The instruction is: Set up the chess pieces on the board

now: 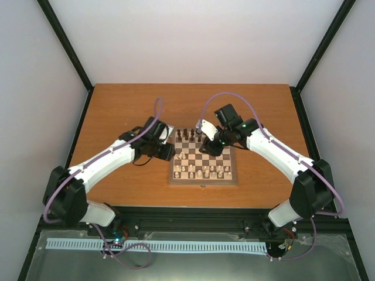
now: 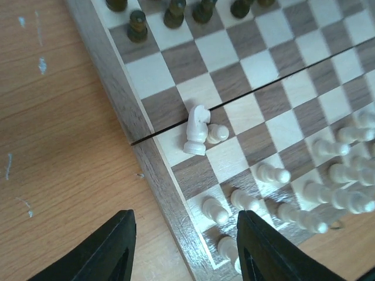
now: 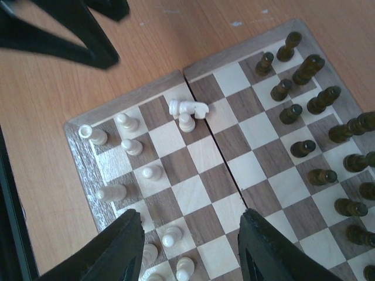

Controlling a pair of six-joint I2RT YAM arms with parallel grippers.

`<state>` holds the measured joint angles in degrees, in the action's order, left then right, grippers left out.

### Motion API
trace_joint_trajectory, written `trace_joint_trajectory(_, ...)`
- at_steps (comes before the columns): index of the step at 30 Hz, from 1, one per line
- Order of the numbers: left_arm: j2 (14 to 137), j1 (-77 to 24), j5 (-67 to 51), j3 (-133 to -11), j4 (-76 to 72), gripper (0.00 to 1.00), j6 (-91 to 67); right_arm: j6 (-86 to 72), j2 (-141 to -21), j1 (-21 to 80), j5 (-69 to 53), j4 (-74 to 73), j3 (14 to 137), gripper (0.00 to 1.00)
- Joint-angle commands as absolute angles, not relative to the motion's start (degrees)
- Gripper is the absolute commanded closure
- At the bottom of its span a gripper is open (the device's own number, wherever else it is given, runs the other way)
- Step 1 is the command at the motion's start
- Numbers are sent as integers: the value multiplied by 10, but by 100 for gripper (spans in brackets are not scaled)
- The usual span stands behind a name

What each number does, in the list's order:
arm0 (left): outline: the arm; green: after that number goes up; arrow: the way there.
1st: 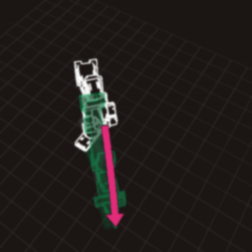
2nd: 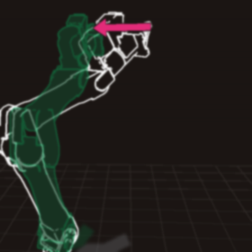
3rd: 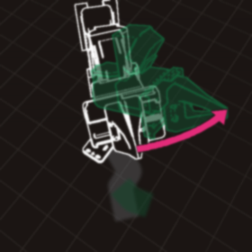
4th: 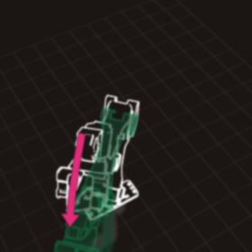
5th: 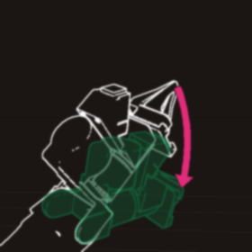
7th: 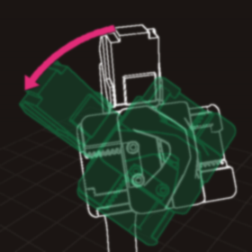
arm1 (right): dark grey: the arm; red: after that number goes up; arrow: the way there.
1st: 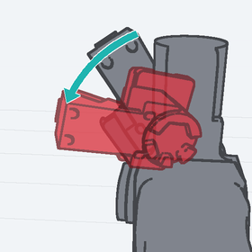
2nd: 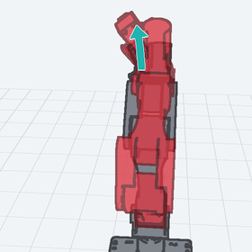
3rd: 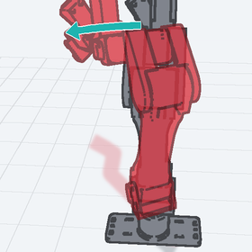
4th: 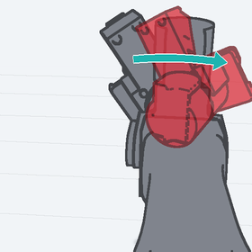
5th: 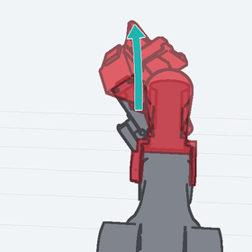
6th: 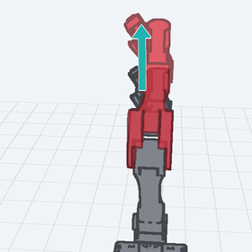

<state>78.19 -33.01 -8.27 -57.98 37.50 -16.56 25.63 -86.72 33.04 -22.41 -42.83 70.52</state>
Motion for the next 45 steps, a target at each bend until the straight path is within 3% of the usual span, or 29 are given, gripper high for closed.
trace_joint_trajectory(1,837,-368,-12,-614,398,50,-125,244,-840,326,-248,-403,708,54)
trace_joint_trajectory(15,947,-401,31,-662,362,52,-115,243,-841,323,-258,-403,702,54)
trace_joint_trajectory(21,982,-402,34,-677,360,57,-107,245,-847,323,-259,-404,702,54)
trace_joint_trajectory(45,1033,-402,-2,-681,327,64,-93,250,-856,323,-264,-409,703,54)
